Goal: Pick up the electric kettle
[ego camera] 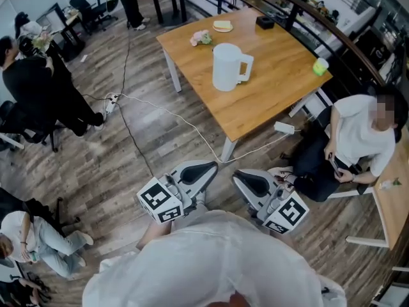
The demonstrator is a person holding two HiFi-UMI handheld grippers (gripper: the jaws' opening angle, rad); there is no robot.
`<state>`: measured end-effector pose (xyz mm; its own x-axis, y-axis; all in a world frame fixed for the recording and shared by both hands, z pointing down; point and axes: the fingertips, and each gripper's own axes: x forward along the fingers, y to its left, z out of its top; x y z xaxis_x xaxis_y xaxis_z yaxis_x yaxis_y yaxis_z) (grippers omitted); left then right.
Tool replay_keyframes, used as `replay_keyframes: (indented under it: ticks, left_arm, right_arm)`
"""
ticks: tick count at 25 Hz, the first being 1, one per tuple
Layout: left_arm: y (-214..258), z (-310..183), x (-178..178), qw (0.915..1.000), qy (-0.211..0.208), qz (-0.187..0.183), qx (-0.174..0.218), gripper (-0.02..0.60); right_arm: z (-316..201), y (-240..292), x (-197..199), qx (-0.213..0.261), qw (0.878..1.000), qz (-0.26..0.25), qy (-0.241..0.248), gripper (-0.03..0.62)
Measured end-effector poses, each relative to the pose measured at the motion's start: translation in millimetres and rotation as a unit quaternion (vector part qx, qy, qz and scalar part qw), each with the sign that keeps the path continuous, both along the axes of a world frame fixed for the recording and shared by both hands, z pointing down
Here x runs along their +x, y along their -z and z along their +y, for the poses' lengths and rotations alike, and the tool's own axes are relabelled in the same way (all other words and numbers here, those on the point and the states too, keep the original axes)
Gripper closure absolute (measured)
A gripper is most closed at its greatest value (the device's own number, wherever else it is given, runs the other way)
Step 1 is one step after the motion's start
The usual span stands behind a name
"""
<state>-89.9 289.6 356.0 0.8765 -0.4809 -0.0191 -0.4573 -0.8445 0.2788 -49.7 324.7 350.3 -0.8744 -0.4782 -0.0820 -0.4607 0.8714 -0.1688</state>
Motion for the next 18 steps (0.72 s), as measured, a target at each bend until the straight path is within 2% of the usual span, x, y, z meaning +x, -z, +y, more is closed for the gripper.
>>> replay_keyframes:
  ticks: [10, 18]
  left_arm:
    - [13.0, -100.1, -66.3, 0.9996, -0.024, -0.002, 0.017, 0.572]
    - [3.6, -147.8, -77.3, 0.9984, -0.054, -0.010, 0.014, 0.572]
  right_arm:
    - [-99.7, 13.7, -67.7, 0.011, 1.000, 0.000, -0.012, 0.579]
    - [-144.9, 1.4, -74.7, -0.015, 0.999, 0.004, -0.052, 0.579]
